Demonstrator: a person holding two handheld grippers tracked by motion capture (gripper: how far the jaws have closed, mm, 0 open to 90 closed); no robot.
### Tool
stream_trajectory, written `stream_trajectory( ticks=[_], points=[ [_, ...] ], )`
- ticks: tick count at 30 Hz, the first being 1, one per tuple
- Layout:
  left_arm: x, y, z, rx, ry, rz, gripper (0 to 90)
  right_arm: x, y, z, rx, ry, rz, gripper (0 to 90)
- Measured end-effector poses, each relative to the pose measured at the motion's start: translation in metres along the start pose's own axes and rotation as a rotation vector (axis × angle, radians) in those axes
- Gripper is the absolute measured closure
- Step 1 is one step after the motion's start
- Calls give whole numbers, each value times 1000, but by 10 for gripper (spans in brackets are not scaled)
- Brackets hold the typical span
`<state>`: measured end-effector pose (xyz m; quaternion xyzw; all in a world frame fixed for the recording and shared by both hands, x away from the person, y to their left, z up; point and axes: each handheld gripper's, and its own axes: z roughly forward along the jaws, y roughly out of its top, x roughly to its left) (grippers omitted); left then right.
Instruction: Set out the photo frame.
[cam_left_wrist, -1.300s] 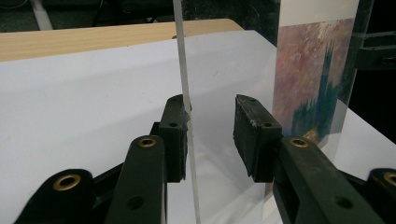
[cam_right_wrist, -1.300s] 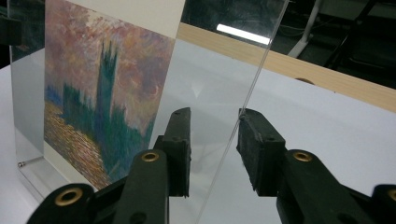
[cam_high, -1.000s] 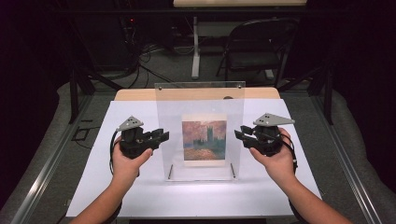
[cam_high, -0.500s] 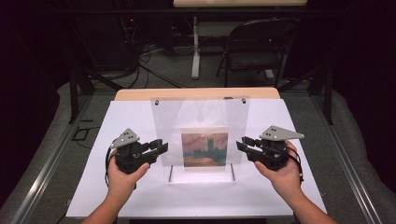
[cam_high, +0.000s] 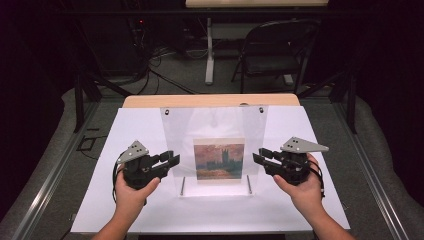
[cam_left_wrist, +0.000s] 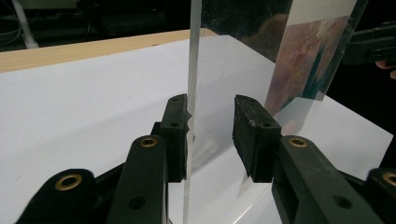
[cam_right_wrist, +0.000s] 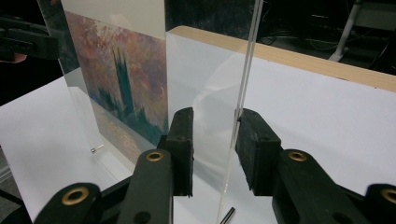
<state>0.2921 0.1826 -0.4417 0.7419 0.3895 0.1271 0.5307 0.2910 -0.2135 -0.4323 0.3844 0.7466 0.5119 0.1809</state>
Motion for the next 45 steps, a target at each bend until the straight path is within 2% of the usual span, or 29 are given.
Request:
stream_trajectory(
  ticks=[10, 14, 17, 20, 23, 25, 28, 30, 34, 38, 41, 45],
  points=[
    [-3, 1, -4, 4, 8, -3, 611, -1, 0, -2, 14, 24, -7, 608],
    [-2, 2, -10, -13, 14, -10, 550, -2, -1, -5, 5, 15, -13, 487],
    [2, 2, -23, -38, 47, -8, 523, -4, -2, -11, -17, 10, 6, 441],
    [4, 1, -30, -53, 60, -7, 501, -7, -2, -16, -30, 7, 11, 409],
    [9, -2, -41, -73, 78, -26, 460, -11, -4, -27, -59, -32, 5, 386],
    [13, -6, -47, -84, 95, -39, 436, -14, -6, -34, -70, -46, 18, 382],
    [22, -12, -57, -88, 114, -64, 400, -19, -10, -45, -72, -79, 24, 378],
    [27, -16, -60, -63, 115, -76, 370, -22, -15, -51, -79, -102, 30, 378],
    [36, -31, -65, -69, 158, -98, 362, -24, -30, -58, -95, -141, 54, 378],
    [44, -51, -64, -54, 214, -115, 363, -26, -46, -59, -81, -171, 73, 377],
    [48, -64, -63, -39, 261, -101, 363, -29, -56, -58, -57, -197, 79, 377],
    [50, -78, -58, -20, 260, -124, 364, -33, -70, -55, -35, -230, 82, 376]
  ],
)
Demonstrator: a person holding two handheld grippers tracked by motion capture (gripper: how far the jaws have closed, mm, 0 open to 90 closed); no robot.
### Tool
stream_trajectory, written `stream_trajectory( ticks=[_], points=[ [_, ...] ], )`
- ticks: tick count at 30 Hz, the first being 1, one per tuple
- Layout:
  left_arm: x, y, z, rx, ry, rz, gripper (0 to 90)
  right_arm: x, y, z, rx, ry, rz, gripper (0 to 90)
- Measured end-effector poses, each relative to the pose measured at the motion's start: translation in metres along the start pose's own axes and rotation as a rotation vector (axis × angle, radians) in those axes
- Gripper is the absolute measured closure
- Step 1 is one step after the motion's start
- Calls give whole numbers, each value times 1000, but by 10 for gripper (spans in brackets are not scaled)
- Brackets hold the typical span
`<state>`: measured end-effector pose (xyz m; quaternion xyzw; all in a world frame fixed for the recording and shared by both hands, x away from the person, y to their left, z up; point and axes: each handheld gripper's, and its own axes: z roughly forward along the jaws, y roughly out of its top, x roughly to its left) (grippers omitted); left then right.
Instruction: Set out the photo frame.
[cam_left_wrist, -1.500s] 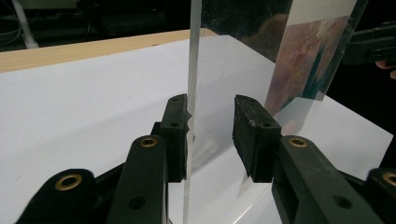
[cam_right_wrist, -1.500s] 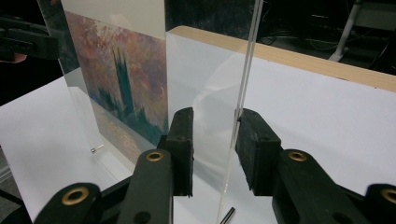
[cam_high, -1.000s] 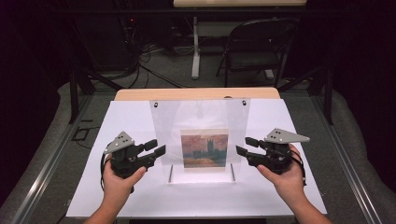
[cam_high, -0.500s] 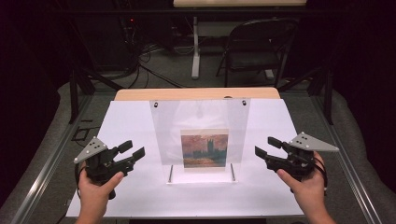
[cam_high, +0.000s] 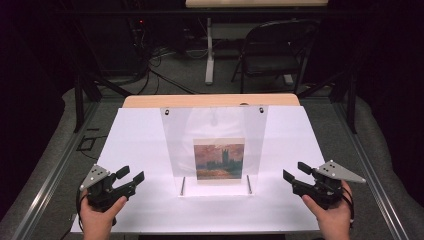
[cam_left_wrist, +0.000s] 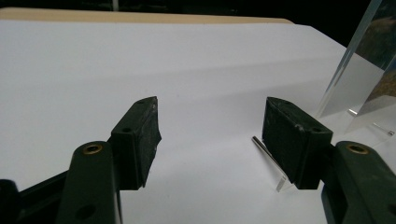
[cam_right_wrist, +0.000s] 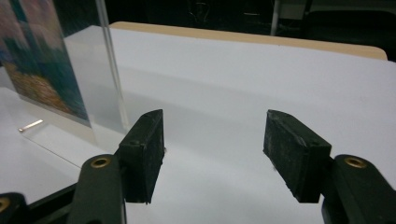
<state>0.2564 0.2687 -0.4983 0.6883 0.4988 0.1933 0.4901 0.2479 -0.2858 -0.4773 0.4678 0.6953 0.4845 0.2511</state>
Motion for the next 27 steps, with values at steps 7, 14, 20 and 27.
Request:
stream_trajectory(
  ticks=[7, 14, 20, 27],
  points=[
    [-3, -15, 12, 39, 34, 49, 363, -4, -23, 15, 49, -13, 10, 366],
    [-6, -24, 23, 57, 18, 87, 363, -4, -42, 32, 121, 11, 34, 357],
    [-6, -28, 29, 90, 17, 119, 364, 6, -48, 43, 160, 41, -38, 397],
    [-4, -33, 38, 146, -10, 119, 363, 7, -52, 49, 199, 59, -59, 401]
  ],
)
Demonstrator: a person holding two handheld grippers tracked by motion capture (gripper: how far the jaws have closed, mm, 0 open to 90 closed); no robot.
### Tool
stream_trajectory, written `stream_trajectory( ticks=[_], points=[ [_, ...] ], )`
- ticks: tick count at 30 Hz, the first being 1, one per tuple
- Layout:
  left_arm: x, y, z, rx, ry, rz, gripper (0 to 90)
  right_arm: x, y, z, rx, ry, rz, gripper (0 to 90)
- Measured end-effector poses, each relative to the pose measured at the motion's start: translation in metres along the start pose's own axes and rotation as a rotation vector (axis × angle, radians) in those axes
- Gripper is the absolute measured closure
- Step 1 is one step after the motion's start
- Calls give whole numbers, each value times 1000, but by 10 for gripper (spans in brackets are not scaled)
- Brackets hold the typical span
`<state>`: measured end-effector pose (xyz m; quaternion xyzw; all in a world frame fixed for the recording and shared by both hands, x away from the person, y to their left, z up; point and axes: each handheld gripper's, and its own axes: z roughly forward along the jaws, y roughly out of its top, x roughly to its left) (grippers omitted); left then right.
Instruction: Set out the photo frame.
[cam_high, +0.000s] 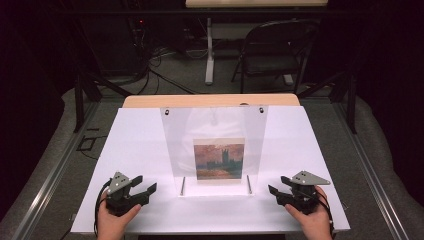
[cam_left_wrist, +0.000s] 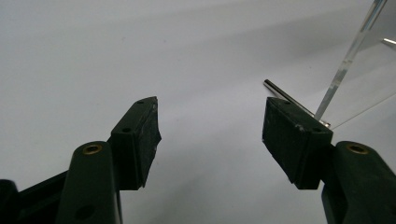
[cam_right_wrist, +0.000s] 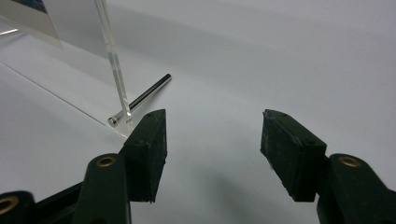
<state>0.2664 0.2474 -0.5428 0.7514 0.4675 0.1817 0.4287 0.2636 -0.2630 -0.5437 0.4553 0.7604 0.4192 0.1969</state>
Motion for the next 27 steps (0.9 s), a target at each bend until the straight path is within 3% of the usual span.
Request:
stream_trajectory(
  ticks=[9, 16, 27],
  points=[
    [-2, -1, 5, 21, -31, -9, 362, -6, -2, 1, -6, 17, 53, 387],
    [1, -2, 6, 21, -41, -43, 362, -9, -3, 1, -4, 21, 74, 382],
    [4, -1, 6, 21, -47, -60, 363, -12, -4, -2, -6, 23, 93, 379]
  ],
)
